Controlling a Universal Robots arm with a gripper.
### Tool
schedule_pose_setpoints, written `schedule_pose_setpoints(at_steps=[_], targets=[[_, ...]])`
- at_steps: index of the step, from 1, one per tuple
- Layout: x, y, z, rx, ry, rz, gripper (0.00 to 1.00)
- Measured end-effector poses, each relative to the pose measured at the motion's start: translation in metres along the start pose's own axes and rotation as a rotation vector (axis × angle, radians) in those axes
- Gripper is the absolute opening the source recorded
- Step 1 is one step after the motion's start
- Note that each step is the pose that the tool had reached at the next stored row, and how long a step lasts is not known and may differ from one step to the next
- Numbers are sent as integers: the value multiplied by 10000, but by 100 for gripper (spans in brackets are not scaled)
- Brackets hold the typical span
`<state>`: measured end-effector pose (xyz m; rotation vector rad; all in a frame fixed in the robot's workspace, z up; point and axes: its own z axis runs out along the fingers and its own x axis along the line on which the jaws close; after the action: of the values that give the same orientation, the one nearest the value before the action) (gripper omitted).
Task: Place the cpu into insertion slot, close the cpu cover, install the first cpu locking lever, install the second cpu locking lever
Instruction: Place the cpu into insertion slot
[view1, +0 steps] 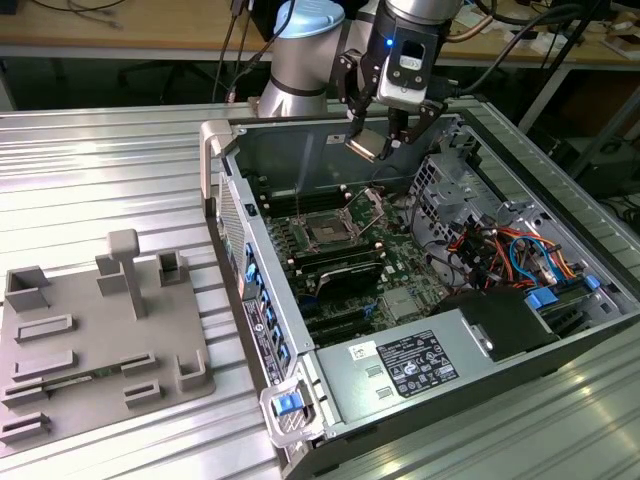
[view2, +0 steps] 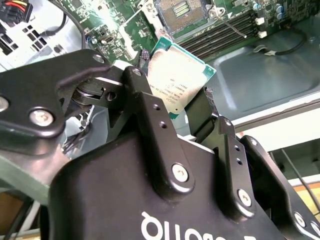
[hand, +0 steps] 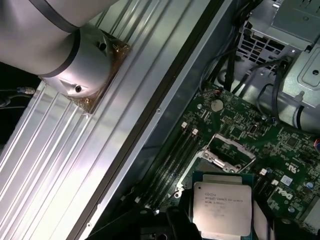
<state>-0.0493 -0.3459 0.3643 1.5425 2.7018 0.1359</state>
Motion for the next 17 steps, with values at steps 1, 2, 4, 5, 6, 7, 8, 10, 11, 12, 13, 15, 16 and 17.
schedule_pose_setpoints(at_steps=[1, 2, 4, 5, 6, 7, 8, 10, 11, 12, 13, 15, 16, 17], targets=[[0, 0, 0, -2, -8, 82, 55], [0, 0, 1, -3, -13, 144, 55], [0, 0, 2, -5, -22, 246, 55], [0, 0, 2, -5, -27, 296, 55], [0, -1, 2, -6, -31, 340, 55], [0, -1, 3, -8, -36, 397, 55], [0, -1, 3, -9, -40, 443, 55], [3, -5, 3, -10, -50, 545, 55], [3, -5, 3, -11, -55, 605, 55], [3, -5, 4, -13, -58, 651, 55], [3, -6, 4, -14, -64, 714, 55], [3, -6, 4, -16, -73, 809, 55], [3, -6, 4, -16, -76, 850, 55], [3, -6, 5, -18, -83, 918, 55]])
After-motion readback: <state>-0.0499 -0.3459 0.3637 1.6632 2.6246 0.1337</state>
